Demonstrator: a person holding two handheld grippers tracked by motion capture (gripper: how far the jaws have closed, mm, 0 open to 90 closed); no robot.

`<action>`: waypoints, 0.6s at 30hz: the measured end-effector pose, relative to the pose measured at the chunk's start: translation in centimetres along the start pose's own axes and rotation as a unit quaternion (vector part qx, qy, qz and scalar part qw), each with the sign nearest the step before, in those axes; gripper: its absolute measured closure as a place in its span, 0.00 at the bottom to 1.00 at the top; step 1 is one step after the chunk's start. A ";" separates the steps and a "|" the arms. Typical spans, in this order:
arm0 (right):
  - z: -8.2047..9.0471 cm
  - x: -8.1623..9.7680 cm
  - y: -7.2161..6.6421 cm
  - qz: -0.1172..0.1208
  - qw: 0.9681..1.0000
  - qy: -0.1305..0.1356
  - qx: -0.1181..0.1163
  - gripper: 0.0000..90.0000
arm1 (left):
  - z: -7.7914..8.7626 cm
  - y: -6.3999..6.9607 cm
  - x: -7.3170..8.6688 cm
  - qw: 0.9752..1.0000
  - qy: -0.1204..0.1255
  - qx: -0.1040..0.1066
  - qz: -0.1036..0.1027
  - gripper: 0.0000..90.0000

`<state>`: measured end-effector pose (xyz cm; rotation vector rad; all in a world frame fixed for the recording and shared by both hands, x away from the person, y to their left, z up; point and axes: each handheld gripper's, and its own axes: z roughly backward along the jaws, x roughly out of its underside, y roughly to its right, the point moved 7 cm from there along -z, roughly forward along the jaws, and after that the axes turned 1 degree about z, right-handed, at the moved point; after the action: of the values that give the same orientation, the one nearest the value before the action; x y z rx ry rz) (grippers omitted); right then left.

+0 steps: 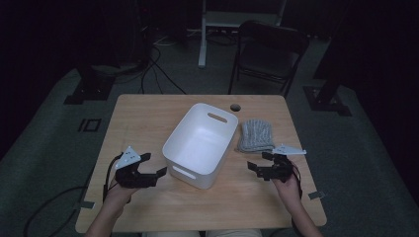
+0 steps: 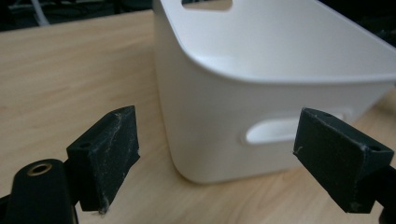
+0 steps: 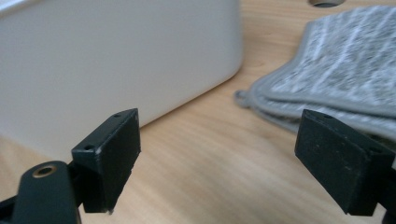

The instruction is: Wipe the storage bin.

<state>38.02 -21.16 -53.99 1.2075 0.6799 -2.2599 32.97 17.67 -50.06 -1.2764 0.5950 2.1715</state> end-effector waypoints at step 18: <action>0.6 3.6 -3.2 0.045 0.998 -0.022 -0.035 0.14 | -0.4 1.1 5.2 0.999 -0.042 0.006 -0.004 0.16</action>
<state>33.92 -19.78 -56.18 1.1293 0.6690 -2.1651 30.41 17.77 -54.75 -1.1729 0.5668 2.2002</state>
